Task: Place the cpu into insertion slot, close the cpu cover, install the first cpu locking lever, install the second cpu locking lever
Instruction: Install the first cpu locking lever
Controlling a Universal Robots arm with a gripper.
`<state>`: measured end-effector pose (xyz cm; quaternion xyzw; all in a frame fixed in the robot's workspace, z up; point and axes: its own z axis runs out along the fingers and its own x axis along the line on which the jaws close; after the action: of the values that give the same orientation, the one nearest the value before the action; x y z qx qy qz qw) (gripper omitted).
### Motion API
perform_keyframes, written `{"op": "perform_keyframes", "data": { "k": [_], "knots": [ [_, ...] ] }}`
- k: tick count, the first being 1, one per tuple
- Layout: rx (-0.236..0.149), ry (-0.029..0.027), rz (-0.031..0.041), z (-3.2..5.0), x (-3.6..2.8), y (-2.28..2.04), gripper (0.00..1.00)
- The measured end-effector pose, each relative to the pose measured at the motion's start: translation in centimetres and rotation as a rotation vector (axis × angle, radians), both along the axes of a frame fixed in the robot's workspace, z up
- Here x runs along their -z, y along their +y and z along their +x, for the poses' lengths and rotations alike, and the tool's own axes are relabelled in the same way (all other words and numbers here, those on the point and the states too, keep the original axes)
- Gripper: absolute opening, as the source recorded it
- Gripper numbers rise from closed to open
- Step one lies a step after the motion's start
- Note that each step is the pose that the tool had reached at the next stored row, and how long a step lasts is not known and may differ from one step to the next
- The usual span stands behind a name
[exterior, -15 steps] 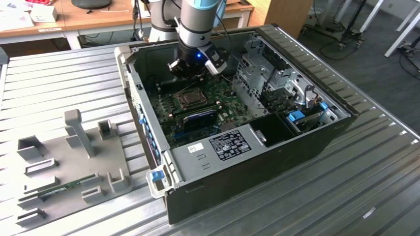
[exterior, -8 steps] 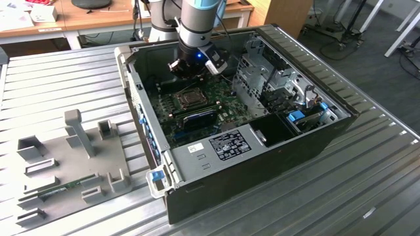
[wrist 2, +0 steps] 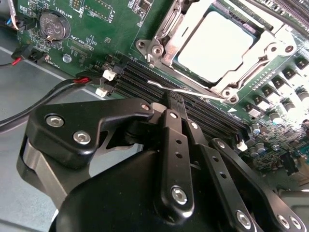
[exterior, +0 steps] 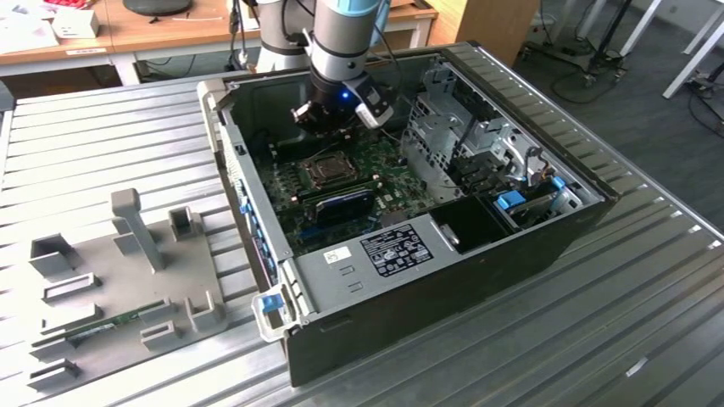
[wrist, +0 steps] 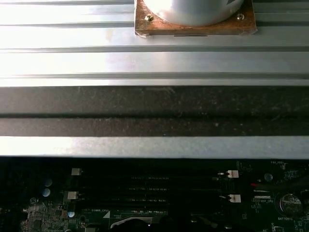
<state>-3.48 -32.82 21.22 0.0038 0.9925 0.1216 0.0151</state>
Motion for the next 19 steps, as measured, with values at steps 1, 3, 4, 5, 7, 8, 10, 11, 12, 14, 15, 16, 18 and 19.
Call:
{"op": "perform_keyframes", "data": {
  "k": [1,3,4,5,7,8,10,11,12,14,15,16,18,19],
  "knots": [
    [0.0,-0.0001,0.0008,0.0,-0.03,0.0,0.1],
    [0.0,-0.0002,0.0046,0.01,-0.14,-0.03,0.1],
    [0.0,-0.0001,0.0066,0.0,-0.22,-0.04,0.1],
    [0.0,-0.0001,0.0084,0.0,-0.28,-0.05,0.1],
    [0.0,-0.0002,0.0102,0.0,-0.31,-0.05,0.1],
    [0.0,-0.0002,0.0104,0.0,-0.31,-0.05,0.1],
    [0.0,-0.0002,0.0105,0.0,-0.28,-0.05,0.1],
    [0.0,-0.0003,0.0105,0.0,-0.23,-0.05,0.1],
    [0.0,-0.0002,0.0104,0.0,-0.18,-0.05,0.1],
    [0.0,-0.0003,0.0103,0.0,-0.08,-0.06,0.1],
    [0.0,-0.0003,0.0102,0.0,-0.03,-0.06,0.1],
    [0.0,-0.0003,0.0103,0.0,0.03,-0.06,0.1],
    [0.0,-0.0002,0.0103,0.03,0.13,-0.06,0.1],
    [0.0,-0.0002,0.0103,0.06,0.18,-0.06,0.1]
  ]
}}
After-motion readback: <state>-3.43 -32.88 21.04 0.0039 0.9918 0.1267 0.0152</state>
